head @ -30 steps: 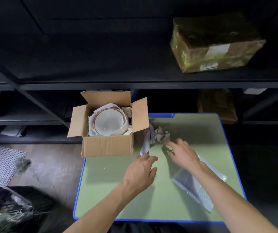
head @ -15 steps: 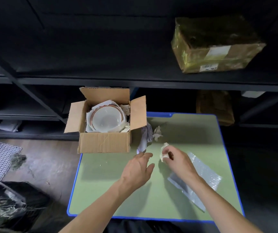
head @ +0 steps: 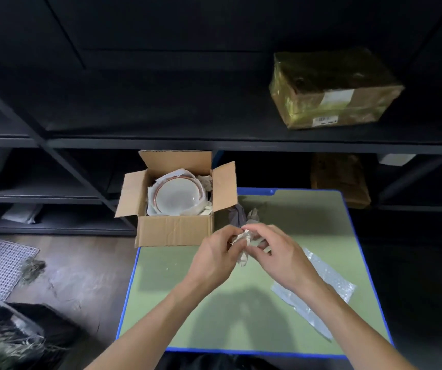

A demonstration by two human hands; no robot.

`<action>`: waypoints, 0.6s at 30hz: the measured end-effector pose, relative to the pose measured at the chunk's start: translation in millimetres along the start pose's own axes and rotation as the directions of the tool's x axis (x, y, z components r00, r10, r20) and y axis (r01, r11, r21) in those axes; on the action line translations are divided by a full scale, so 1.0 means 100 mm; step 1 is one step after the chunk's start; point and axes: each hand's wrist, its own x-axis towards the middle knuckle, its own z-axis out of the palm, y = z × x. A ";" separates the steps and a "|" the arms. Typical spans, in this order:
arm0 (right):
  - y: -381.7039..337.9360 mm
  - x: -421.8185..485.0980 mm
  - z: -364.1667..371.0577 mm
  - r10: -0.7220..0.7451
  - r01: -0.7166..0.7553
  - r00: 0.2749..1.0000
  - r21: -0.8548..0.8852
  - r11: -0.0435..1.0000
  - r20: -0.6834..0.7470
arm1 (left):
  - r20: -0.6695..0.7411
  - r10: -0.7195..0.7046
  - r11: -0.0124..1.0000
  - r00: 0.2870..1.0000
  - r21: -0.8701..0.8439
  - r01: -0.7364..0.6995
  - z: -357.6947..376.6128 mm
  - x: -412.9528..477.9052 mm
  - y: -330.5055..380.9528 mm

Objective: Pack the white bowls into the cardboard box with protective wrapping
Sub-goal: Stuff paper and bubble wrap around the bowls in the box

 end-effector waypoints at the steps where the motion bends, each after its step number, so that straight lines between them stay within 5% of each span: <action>1: -0.05 0.04 0.01 -0.035 0.035 0.999 -0.010 0.999 -0.008 | -0.018 0.006 1.000 1.000 -0.006 -0.007 -0.07 -0.02 -0.01; 18: -1.14 0.99 0.54 -0.169 0.186 0.972 -0.096 0.978 0.165 | -0.194 -0.051 0.998 0.980 -0.037 0.044 -1.25 -0.05 -0.47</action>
